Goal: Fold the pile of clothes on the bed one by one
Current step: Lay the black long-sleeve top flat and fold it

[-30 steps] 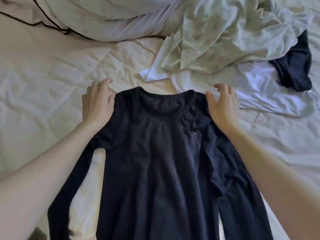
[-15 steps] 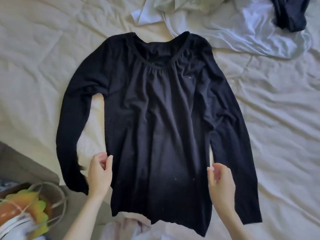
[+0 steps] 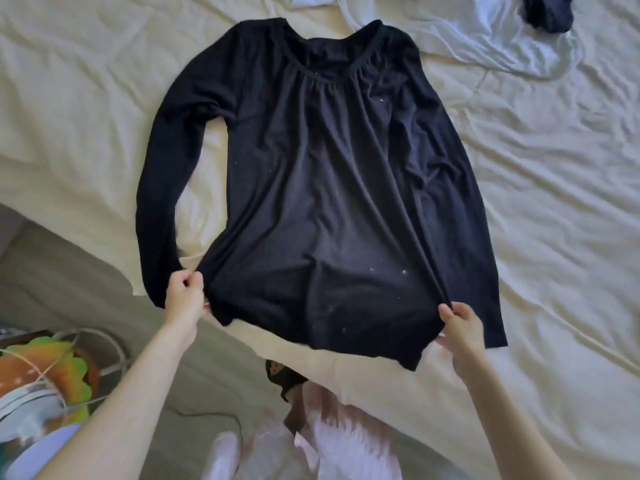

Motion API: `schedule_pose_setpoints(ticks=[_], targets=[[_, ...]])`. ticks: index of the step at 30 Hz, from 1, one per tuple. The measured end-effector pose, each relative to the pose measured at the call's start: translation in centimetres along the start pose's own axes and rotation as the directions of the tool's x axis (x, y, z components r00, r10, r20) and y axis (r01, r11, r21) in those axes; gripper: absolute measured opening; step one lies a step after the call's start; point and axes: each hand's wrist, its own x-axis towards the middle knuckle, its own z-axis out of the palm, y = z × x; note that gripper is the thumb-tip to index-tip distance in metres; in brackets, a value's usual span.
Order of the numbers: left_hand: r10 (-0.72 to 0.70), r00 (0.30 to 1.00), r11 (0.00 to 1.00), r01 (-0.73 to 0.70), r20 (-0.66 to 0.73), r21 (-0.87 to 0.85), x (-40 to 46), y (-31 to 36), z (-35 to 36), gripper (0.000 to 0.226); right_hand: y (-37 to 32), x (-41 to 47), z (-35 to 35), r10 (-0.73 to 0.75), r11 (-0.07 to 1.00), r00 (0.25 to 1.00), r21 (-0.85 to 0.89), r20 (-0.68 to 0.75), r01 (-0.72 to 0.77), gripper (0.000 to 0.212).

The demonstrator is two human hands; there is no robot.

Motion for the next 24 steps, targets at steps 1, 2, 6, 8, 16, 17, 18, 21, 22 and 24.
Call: schedule_pose_setpoints(ticks=[1,2,6,8,16,17,18,21,22,24], targets=[[0.049,0.998,0.998,-0.047,-0.047,0.048,0.2,0.0,-0.8,0.024,0.2,0.1,-0.6,0.003,0.999,0.999,0.039,-0.036,-0.001,0.008],[0.103,0.991,0.991,-0.095,-0.083,0.097,0.3,0.0,-1.6,0.024,0.4,0.2,-1.1,-0.016,0.999,0.997,0.04,-0.077,0.019,0.01],[0.263,0.965,0.937,-0.252,-0.015,0.242,0.4,-0.8,-3.0,0.029,0.6,-0.1,-1.3,-0.126,0.992,0.982,-0.015,-0.14,0.125,0.018],[0.22,0.972,0.951,-0.231,0.079,0.206,0.3,-1.4,-2.6,0.04,0.8,-0.4,-0.5,-0.136,0.991,0.983,-0.028,-0.123,0.134,0.016],[-0.169,0.844,0.979,0.083,0.508,0.189,-0.6,-5.0,-1.6,0.032,4.0,-1.6,0.9,-0.107,0.985,0.987,-0.121,0.119,0.121,0.043],[-0.136,0.863,0.982,0.053,0.487,0.179,-0.7,-5.5,-1.7,0.029,4.2,-1.8,0.8,-0.126,0.982,0.984,-0.124,0.128,0.142,0.039],[-0.089,0.89,0.985,0.013,0.447,0.169,-0.9,-6.0,-1.9,0.027,4.3,-2.2,0.8,-0.151,0.981,0.983,-0.106,0.109,0.162,0.033],[0.048,0.949,0.99,-0.086,0.313,0.109,-1.6,-6.8,-3.1,0.026,4.4,-3.3,0.7,-0.205,0.979,0.978,-0.006,-0.026,0.205,0.021],[0.077,0.958,0.989,-0.107,0.275,0.097,-1.8,-7.0,-3.6,0.028,4.6,-3.5,0.7,-0.216,0.976,0.975,0.013,-0.06,0.217,0.021],[0.141,0.964,0.973,-0.176,0.225,0.147,-2.0,-7.4,-4.4,0.028,5.0,-3.8,0.6,-0.222,0.974,0.97,0.022,-0.095,0.225,0.023]])
